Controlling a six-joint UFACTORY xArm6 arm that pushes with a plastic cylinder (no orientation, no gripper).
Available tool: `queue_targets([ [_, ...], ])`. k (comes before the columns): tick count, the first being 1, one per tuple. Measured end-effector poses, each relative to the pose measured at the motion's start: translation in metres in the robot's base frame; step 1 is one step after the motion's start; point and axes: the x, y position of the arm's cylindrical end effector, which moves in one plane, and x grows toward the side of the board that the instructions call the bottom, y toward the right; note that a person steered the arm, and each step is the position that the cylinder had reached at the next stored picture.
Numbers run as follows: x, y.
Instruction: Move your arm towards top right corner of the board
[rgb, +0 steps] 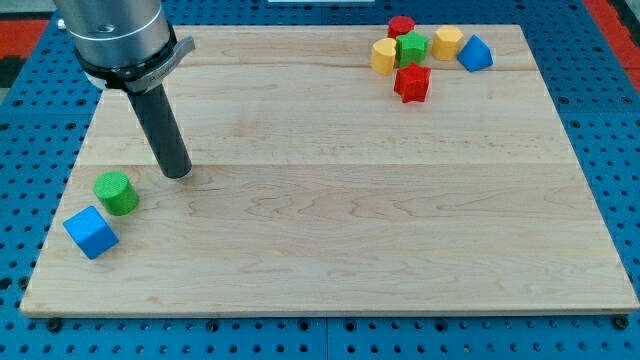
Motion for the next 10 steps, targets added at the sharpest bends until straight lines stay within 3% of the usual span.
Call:
queue_targets([
  [9,-0.023,0.001],
  [10,-0.023,0.094],
])
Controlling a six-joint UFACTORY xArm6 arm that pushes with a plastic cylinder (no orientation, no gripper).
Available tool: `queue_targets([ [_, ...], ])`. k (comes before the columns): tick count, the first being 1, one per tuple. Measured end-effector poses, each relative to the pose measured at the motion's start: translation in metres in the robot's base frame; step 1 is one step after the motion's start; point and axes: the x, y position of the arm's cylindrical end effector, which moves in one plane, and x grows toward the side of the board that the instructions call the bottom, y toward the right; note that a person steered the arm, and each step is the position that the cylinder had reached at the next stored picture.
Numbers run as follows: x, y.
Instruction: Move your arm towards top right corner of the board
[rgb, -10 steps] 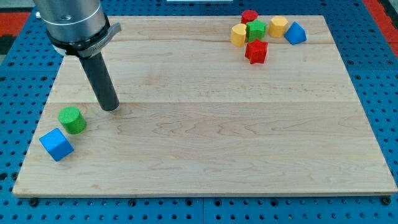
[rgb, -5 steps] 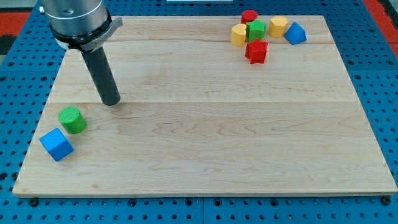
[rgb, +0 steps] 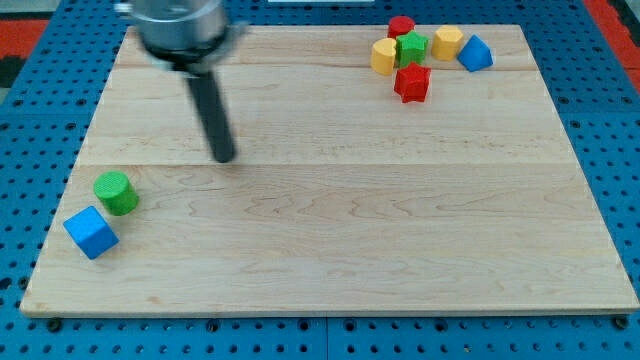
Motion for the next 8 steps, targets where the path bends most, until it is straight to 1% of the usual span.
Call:
queue_targets([
  [1,0.002,0.108],
  [2,-0.013,0.239],
  [3,-0.064,0.338],
  [4,-0.127,0.416],
  [5,-0.144,0.417],
  [6,-0.145,0.417],
  [7,-0.144,0.408],
  [8,-0.131,0.390],
])
